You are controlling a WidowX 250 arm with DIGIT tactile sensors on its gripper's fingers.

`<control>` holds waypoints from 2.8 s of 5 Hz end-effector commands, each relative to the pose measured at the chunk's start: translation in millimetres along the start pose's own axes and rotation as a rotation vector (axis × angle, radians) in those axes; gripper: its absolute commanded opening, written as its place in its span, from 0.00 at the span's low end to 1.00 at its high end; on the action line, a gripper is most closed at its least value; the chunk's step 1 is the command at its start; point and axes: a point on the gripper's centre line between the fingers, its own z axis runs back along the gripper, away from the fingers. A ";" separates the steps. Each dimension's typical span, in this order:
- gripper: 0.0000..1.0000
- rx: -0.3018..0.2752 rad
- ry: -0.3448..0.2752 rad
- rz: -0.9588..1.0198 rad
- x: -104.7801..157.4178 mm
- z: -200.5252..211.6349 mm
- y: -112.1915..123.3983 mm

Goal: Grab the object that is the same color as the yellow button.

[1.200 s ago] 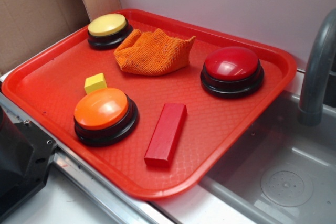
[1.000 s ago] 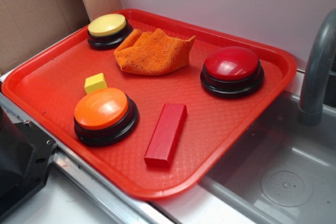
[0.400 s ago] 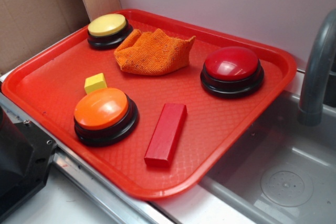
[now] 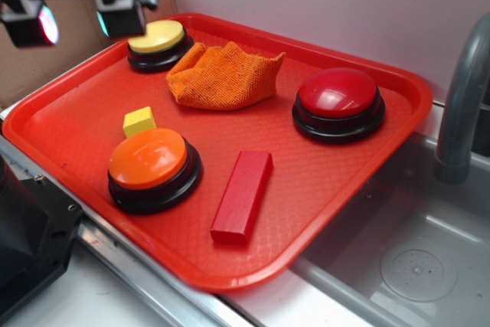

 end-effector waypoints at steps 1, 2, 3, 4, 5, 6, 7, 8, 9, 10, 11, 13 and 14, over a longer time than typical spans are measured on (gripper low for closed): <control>1.00 -0.032 0.006 0.055 19.2 -49.8 -22.1; 1.00 -0.010 0.029 0.055 20.6 -68.1 -18.1; 1.00 -0.011 0.035 0.037 21.9 -87.4 -14.7; 1.00 -0.022 0.044 0.018 20.4 -94.4 -17.0; 1.00 -0.114 0.039 -0.034 25.1 -104.5 -25.1; 1.00 -0.154 0.112 -0.043 26.8 -119.2 -29.9; 1.00 -0.130 0.124 -0.035 22.8 -125.5 -17.3; 0.00 -0.117 0.102 -0.054 21.1 -131.2 -13.2; 0.00 -0.114 0.038 -0.087 26.6 -112.2 -12.7; 0.00 -0.099 -0.108 -0.157 38.0 -74.5 -11.4; 0.00 -0.082 -0.114 -0.233 49.4 -44.6 -13.6; 0.00 -0.045 0.024 -0.616 41.6 17.1 -35.2; 0.00 -0.077 -0.025 -0.862 31.3 49.5 -40.8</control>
